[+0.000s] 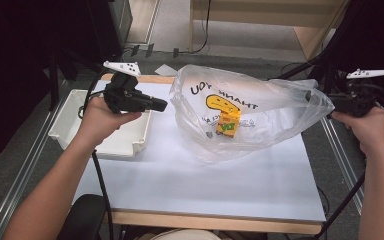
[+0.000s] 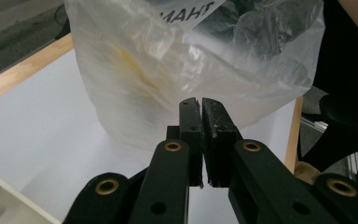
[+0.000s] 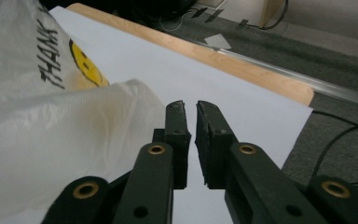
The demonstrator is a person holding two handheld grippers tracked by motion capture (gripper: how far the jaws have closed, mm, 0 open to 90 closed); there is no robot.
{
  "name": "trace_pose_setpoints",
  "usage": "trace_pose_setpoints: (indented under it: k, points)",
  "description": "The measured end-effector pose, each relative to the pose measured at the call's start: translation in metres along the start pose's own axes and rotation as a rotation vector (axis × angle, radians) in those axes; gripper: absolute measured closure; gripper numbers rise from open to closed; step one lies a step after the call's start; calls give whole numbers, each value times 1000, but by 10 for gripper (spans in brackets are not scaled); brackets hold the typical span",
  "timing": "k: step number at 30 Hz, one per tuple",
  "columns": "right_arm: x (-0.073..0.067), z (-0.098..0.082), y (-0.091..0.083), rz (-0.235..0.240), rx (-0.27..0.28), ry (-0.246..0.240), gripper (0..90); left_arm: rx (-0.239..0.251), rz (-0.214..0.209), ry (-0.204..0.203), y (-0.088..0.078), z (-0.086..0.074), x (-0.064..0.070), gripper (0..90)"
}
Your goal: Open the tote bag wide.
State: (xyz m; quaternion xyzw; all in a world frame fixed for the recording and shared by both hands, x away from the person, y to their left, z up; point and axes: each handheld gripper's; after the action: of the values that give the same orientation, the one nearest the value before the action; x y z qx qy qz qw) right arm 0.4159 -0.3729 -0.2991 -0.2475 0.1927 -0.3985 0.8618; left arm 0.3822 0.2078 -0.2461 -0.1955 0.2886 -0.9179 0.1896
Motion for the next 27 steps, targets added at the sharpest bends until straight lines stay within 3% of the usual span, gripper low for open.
trace_pose_setpoints:
  k: [4,9,19,27]
  points:
    - [-3,23,-11,-16,23,-13,892,-8,9,34,-2,17,5,900]
    - [-12,46,-18,-12,33,-33,893,-18,11,50,-1,36,8,900]
    - [-32,80,-28,-4,50,-98,889,-34,-8,56,7,67,13,900]
    - [-54,97,-40,40,68,-134,880,-55,-8,70,19,84,20,893]
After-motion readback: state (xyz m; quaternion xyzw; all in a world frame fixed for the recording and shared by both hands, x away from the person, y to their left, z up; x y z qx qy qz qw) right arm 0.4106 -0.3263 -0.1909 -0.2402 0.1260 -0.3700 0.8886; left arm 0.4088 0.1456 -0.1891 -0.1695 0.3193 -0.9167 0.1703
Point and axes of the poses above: each handheld gripper's, and its own axes: y roughly forward along the jaws, z roughly out of its top, x roughly to its right, and after that the axes turned 4 degrees about -y, right-handed
